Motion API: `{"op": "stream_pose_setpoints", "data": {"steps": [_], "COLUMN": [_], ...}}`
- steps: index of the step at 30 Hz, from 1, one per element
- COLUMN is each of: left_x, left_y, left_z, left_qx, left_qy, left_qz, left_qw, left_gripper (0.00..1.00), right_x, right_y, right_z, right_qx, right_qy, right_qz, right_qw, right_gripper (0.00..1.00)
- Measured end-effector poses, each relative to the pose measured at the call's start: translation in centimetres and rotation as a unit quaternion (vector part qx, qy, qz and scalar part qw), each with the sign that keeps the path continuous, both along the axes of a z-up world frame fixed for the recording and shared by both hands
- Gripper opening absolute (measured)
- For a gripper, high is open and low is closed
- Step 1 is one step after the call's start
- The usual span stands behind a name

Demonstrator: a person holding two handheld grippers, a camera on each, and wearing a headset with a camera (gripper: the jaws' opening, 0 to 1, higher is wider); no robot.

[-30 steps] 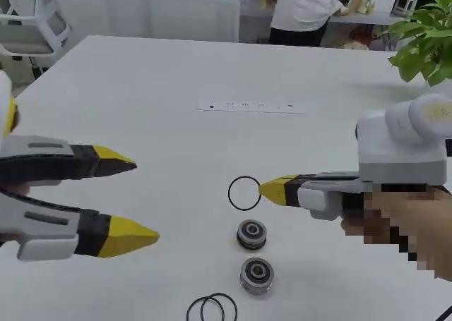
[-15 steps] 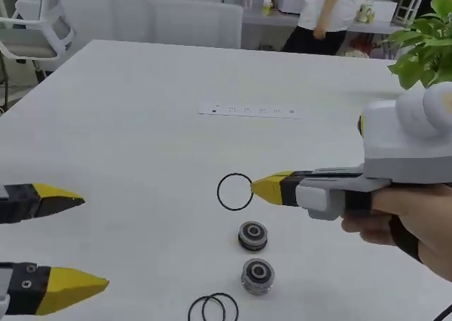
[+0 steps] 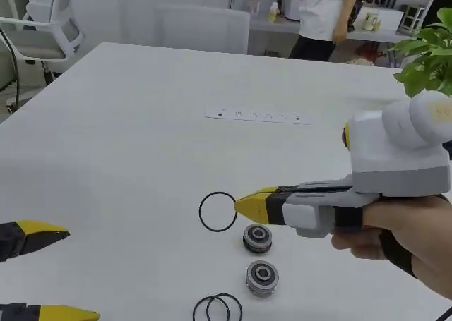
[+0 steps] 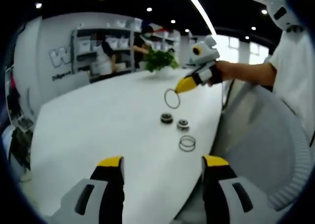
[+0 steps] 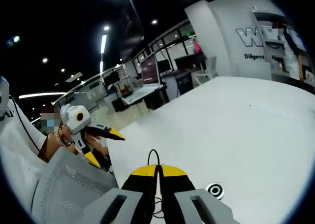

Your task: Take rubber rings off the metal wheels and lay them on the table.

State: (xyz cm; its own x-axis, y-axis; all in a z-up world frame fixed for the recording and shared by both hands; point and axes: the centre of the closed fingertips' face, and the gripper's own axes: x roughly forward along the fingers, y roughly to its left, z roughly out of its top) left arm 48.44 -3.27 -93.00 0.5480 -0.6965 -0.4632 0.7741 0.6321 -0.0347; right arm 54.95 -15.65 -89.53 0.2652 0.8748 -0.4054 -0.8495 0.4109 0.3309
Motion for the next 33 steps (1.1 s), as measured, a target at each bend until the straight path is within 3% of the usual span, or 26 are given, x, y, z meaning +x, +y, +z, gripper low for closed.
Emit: {"op": "stream_pose_setpoints", "data": {"steps": [8, 13, 19, 24, 29, 31, 33], "left_x": [-0.5, -0.3, -0.3, -0.2, -0.4, -0.4, -0.4], "left_y": [0.6, 0.9, 0.7, 0.2, -0.4, -0.4, -0.6], "left_z": [-0.4, 0.1, 0.2, 0.3, 0.2, 0.3, 0.6], "left_qx": [0.006, -0.004, 0.003, 0.001, 0.011, 0.011, 0.007], "left_qy": [0.006, 0.002, 0.002, 0.003, 0.007, 0.007, 0.006], "left_qz": [0.012, 0.021, 0.017, 0.015, 0.008, 0.008, 0.008], "left_qw": [0.9999, 0.9998, 0.9998, 0.9999, 0.9999, 0.9999, 0.9999], "left_gripper": [0.65, 0.65, 0.65, 0.65, 0.65, 0.65, 0.65], "right_x": [-1.0, -1.7, -1.8, -2.3, -2.9, -2.5, -2.5], "right_y": [1.9, 2.5, 2.8, 2.4, 2.1, 1.9, 1.8], "right_z": [-0.8, -2.9, -5.4, -7.6, -9.1, -9.4, -9.7], "right_qx": [0.000, -0.037, -0.059, -0.078, -0.101, -0.112, -0.116], "right_qy": [0.020, 0.025, 0.022, 0.045, 0.039, 0.016, 0.014], "right_qz": [0.032, 0.057, 0.064, 0.063, 0.072, 0.071, 0.071], "right_qw": [0.9993, 0.9974, 0.9960, 0.9940, 0.9915, 0.9910, 0.9907], "right_gripper": [0.00, 0.00, 0.00, 0.00, 0.00, 0.00, 0.00]}}
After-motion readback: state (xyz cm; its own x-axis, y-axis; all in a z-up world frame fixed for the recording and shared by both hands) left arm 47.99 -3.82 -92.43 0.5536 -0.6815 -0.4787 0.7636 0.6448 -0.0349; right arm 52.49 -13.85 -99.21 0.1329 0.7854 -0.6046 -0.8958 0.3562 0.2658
